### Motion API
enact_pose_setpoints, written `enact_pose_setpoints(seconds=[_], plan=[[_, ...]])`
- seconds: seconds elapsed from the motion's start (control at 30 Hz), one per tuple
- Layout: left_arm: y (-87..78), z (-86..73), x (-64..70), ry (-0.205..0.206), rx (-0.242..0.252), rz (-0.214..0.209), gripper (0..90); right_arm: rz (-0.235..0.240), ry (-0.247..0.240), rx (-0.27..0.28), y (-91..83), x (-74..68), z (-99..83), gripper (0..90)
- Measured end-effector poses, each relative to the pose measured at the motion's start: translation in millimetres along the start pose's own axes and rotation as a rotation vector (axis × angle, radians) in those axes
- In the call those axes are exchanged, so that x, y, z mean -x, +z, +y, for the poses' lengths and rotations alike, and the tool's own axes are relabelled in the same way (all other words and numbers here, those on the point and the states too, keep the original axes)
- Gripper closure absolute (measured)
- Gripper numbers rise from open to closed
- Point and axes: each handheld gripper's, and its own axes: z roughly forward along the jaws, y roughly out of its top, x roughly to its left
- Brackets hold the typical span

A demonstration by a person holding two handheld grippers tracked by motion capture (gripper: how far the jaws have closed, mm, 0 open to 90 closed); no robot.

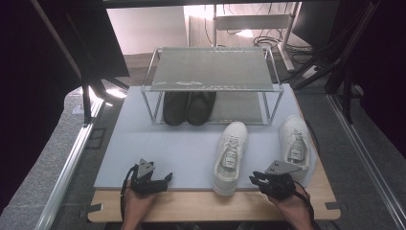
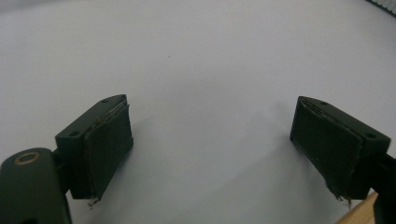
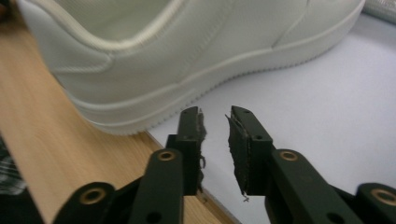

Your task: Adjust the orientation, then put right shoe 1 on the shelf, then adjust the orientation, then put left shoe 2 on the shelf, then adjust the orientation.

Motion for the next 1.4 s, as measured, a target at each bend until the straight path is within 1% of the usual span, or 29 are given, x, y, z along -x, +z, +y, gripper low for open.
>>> enact_pose_setpoints(seconds=[0.13,0.27,0.4,0.57,0.67,0.73,0.87,1.0,1.1,1.4], plan=[[0.0,0.0,0.0,0.000,0.000,0.001,12.2,0.032,0.014,0.026,-8.4,-1.7,9.8,81.9],[0.0,0.0,0.1,-0.001,0.000,0.001,12.3,0.068,0.032,0.045,-12.0,-1.8,20.2,87.8],[0.0,0.1,0.2,-0.002,0.000,0.002,12.2,0.092,0.023,0.048,-12.5,-5.4,29.5,89.0],[0.1,0.1,0.3,-0.002,0.000,0.003,12.3,0.103,-0.001,0.050,-12.3,-9.4,39.4,89.2],[0.1,0.1,0.4,-0.002,0.000,0.003,12.3,0.115,0.010,0.054,-10.8,-9.8,43.6,89.2],[0.1,0.1,0.4,-0.003,0.000,0.003,12.3,0.139,0.027,0.062,-9.0,-9.1,46.1,89.1],[0.1,0.1,0.3,-0.002,0.000,0.003,12.3,0.139,0.027,0.071,-6.3,-8.9,49.4,88.8],[0.1,0.1,0.4,-0.002,0.000,0.003,12.3,0.135,0.020,0.079,-3.4,-11.5,53.2,87.6],[0.1,0.1,0.4,-0.002,0.000,0.003,12.3,0.139,0.023,0.081,-0.5,-12.7,55.1,87.5],[0.1,0.1,0.5,-0.003,0.000,0.005,12.4,0.149,0.022,0.060,12.2,-14.8,58.7,87.7]])
